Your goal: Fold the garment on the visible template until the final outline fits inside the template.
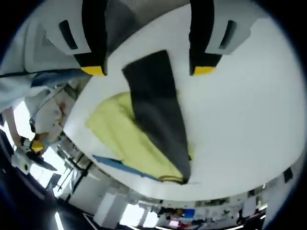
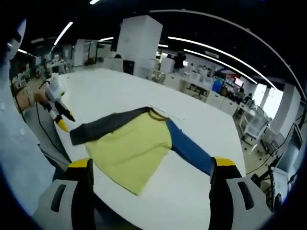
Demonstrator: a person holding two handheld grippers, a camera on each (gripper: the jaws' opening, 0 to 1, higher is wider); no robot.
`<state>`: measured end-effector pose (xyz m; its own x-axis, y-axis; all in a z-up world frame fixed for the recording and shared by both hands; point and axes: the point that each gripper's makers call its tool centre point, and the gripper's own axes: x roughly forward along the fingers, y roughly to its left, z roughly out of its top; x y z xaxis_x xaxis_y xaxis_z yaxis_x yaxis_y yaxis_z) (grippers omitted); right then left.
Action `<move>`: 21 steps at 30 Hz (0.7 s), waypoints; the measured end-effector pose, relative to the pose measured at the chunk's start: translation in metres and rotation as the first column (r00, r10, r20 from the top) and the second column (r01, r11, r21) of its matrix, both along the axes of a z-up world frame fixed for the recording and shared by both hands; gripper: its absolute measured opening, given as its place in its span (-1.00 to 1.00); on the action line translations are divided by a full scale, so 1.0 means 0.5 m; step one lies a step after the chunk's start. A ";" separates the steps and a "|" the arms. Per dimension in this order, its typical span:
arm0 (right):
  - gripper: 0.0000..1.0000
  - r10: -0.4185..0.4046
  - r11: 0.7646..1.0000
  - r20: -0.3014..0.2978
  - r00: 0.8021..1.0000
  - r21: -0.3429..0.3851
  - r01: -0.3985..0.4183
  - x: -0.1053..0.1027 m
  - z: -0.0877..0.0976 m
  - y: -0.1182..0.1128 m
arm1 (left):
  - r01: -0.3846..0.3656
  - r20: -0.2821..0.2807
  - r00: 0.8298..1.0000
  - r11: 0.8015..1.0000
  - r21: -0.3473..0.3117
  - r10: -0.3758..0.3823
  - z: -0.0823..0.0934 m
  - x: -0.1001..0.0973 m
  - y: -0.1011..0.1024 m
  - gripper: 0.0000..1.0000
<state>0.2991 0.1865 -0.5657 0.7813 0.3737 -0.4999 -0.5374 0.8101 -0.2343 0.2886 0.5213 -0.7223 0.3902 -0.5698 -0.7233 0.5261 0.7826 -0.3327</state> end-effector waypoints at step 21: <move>1.00 0.017 1.000 0.010 1.000 0.011 -0.017 0.004 0.009 0.014 | -0.039 -0.059 0.997 0.999 0.022 0.040 -0.043 -0.004 0.014 -0.02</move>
<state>0.3012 0.1934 -0.5610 0.7794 0.3926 -0.4882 -0.5492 0.8032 -0.2308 0.2867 0.5283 -0.7437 0.3678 -0.5394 -0.7575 0.4742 0.8095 -0.3461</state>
